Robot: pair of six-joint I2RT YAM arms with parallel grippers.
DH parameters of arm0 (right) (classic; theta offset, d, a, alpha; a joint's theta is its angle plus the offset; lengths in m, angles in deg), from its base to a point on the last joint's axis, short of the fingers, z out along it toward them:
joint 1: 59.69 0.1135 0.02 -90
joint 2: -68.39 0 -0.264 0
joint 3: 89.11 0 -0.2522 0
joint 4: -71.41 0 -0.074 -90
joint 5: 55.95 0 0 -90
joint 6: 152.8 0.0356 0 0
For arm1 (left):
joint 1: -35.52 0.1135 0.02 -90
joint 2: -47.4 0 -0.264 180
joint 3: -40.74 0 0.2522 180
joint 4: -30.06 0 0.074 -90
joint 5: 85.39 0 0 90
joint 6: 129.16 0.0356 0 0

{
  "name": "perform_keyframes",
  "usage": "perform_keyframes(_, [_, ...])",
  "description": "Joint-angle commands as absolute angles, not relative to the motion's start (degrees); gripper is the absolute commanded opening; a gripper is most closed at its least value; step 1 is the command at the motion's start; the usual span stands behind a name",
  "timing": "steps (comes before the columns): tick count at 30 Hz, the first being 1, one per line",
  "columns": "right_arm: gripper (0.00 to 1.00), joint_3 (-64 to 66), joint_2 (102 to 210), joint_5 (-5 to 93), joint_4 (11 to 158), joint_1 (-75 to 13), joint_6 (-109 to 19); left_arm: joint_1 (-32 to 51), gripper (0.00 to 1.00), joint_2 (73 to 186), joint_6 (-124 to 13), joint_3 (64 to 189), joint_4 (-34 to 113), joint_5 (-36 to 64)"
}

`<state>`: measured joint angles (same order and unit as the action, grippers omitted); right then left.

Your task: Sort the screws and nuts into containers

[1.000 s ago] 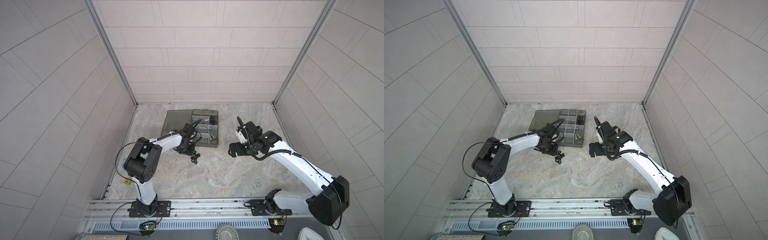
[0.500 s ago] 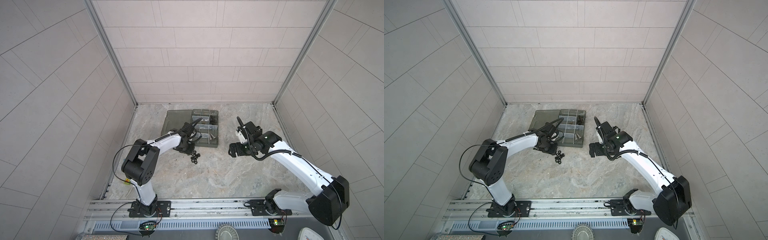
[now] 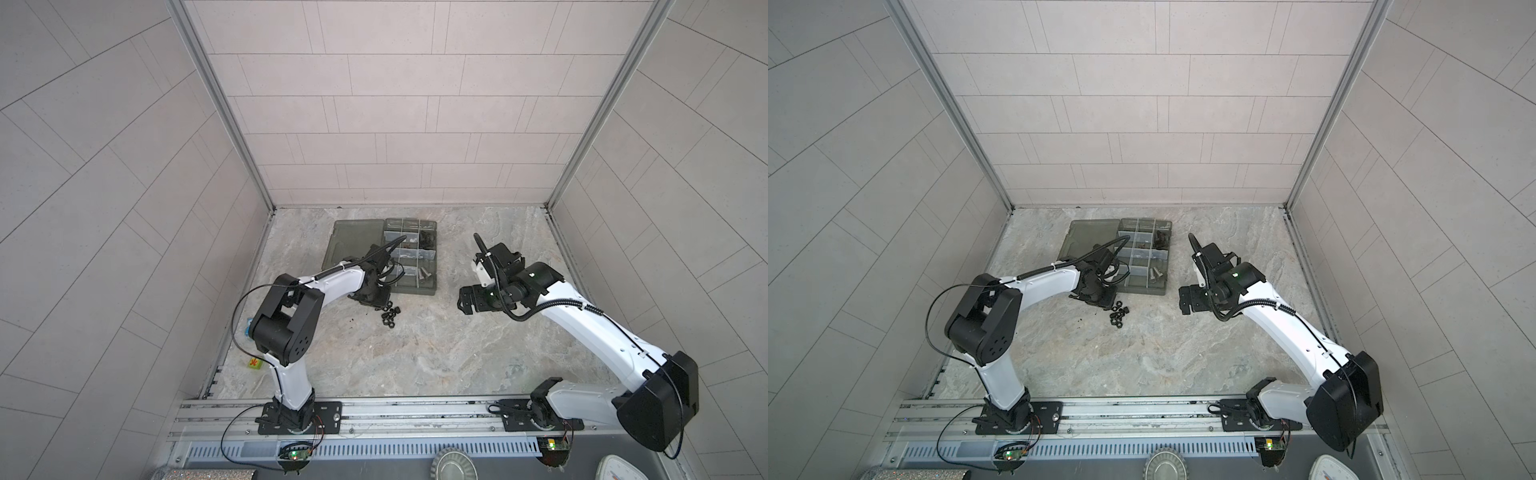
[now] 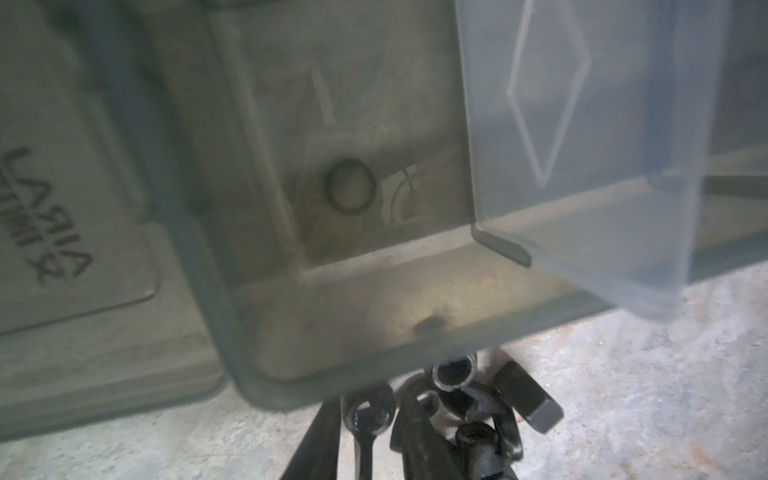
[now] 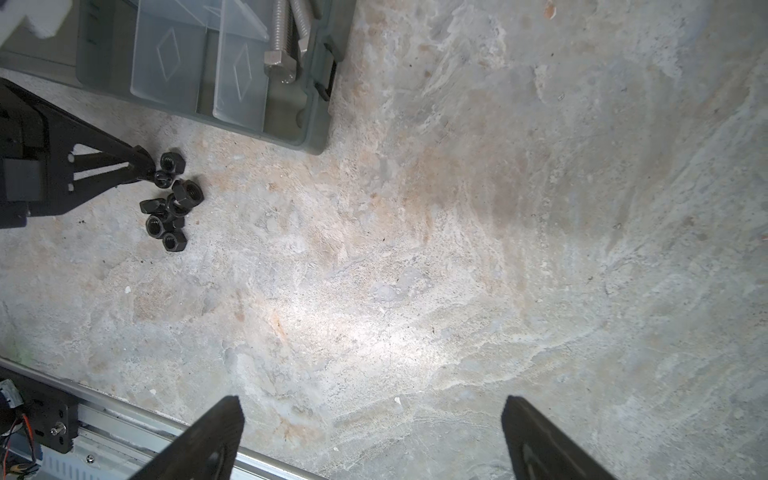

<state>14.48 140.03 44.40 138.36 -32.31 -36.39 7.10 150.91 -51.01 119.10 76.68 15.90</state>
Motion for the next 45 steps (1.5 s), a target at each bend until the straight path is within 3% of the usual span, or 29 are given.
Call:
perform_keyframes(1, [0.99, 14.62, 139.18, 43.27, 139.58, -31.92, -35.72, 7.2, 0.29, 151.28, -50.02, 119.16, 77.19, 15.39])
perform_keyframes(27, [0.99, 17.3, 137.92, 43.19, 138.65, -31.92, -34.5, 7.22, 0.33, 152.97, -50.49, 119.24, 78.89, 15.85])
perform_keyframes(35, [0.99, 17.46, 138.0, 43.19, 138.43, -31.92, -34.65, 7.19, 0.19, 152.33, -50.87, 119.05, 79.07, 16.47])
perform_keyframes(45, [0.99, 17.45, 137.94, 43.28, 138.5, -31.92, -34.67, 7.15, 0.14, 149.54, -50.1, 121.82, 82.22, 15.86])
